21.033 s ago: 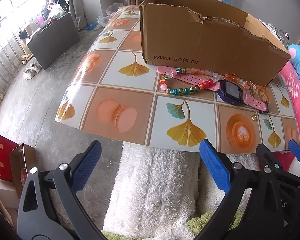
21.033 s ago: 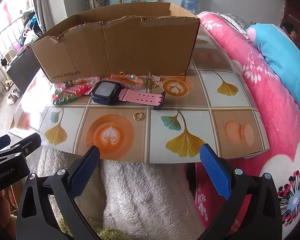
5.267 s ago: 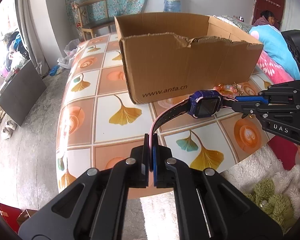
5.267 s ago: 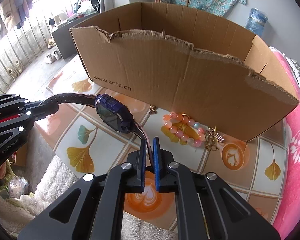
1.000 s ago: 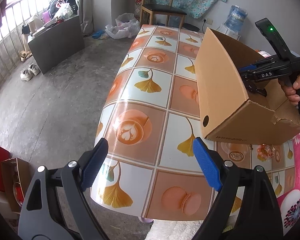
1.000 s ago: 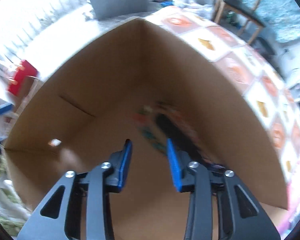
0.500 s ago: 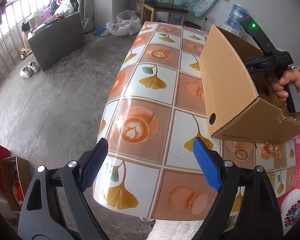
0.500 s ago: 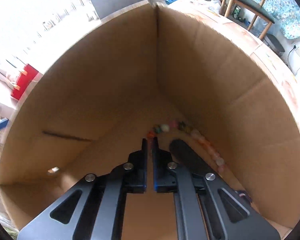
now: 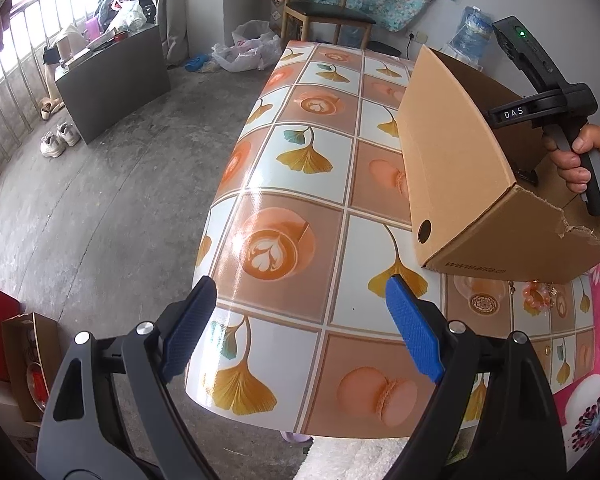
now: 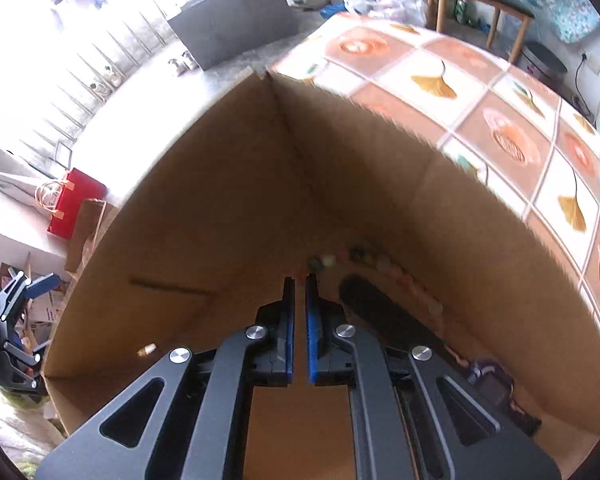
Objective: Organize jewelry
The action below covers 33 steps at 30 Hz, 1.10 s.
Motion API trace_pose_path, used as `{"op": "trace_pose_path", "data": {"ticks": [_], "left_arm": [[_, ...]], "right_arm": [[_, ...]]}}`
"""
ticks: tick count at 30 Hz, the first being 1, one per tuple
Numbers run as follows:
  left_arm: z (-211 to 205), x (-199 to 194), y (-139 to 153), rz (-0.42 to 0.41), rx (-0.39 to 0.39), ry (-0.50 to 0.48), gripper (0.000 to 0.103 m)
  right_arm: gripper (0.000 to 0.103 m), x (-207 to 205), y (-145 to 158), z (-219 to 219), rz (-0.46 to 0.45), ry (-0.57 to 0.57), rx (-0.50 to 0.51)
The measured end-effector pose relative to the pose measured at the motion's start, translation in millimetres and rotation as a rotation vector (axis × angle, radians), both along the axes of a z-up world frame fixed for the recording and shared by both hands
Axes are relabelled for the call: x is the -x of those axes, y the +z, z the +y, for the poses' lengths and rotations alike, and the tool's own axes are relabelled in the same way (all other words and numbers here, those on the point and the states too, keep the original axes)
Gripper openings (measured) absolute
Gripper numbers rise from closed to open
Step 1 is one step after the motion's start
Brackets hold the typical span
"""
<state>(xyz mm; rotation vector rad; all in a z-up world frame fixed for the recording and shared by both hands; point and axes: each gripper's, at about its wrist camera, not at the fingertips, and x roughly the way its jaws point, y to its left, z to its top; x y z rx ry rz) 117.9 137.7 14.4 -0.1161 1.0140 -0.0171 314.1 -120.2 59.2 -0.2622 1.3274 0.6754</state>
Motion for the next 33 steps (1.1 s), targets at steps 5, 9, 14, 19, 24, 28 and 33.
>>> {"op": "trace_pose_path", "data": {"ticks": [5,9,14,19,24,28,33], "left_arm": [[-5.7,5.1,1.1,-0.001,0.001,-0.011,0.083],[-7.5,10.2,2.5,0.001,0.002,-0.012,0.083],[-12.3,16.8,0.4,0.008,0.002,-0.029,0.083],[-17.9,21.2,-3.3,0.014,0.021,-0.051,0.083],[-26.8,24.7,-6.3,0.012,0.041,-0.082,0.083],[-40.6,26.7,-14.4,0.028,0.046,-0.127,0.083],[-59.7,28.3,-29.6,0.068,0.038,-0.186,0.083]], "right_arm": [[0.006,-9.8,-17.9,18.8,0.004,0.005,0.041],[0.007,-15.7,-25.9,28.2,0.074,-0.012,-0.027],[0.007,-12.8,-25.4,28.2,0.087,-0.023,-0.086],[0.015,2.3,5.7,-4.6,0.001,-0.069,-0.080],[0.038,39.9,57.3,-50.2,-0.153,-0.115,-0.115],[0.049,73.3,89.2,-81.7,-0.234,-0.215,-0.086],[0.069,146.6,126.4,-112.0,-0.358,-0.290,-0.139]]}}
